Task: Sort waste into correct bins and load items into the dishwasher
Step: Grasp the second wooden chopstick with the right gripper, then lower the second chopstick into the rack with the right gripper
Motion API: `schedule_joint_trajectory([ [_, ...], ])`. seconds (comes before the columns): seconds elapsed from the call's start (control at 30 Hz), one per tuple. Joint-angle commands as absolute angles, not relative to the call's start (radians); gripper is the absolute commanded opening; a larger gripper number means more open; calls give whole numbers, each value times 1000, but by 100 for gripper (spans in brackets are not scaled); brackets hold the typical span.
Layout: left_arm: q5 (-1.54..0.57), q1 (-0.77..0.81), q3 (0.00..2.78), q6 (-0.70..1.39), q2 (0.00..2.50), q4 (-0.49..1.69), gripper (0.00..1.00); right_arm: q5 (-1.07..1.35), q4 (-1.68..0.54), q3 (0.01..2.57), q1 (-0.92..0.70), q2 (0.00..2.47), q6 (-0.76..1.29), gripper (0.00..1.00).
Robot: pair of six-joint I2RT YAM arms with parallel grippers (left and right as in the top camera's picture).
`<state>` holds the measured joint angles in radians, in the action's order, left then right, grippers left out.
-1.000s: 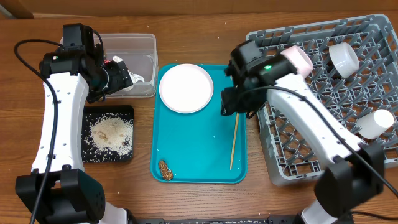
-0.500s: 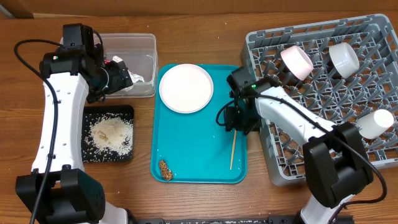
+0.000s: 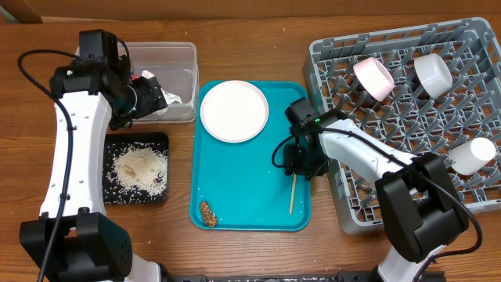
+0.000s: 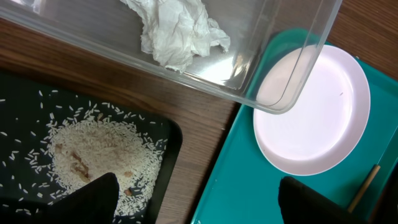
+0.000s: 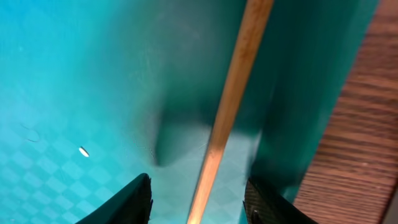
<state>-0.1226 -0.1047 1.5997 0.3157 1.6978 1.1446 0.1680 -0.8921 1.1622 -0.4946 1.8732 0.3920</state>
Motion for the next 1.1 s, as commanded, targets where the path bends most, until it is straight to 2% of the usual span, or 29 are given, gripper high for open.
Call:
schedule_joint_trajectory([
  [0.0, -123, -97, 1618, 323, 1672, 1145, 84, 150, -883, 1129, -523, 1876, 397, 48],
  [0.17, -123, -97, 1618, 322, 1672, 1145, 84, 146, -870, 1118, -564, 1876, 397, 32],
  [0.4, -123, -97, 1618, 322, 1672, 1145, 84, 131, -865, 1118, -585, 1876, 398, 4],
  [0.7, -123, -97, 1618, 322, 1672, 1144, 84, 131, -915, 1166, -583, 1874, 397, 4],
  [1.07, -123, -97, 1618, 322, 1672, 1144, 84, 42, -1158, 1518, -478, 1752, 229, 4],
])
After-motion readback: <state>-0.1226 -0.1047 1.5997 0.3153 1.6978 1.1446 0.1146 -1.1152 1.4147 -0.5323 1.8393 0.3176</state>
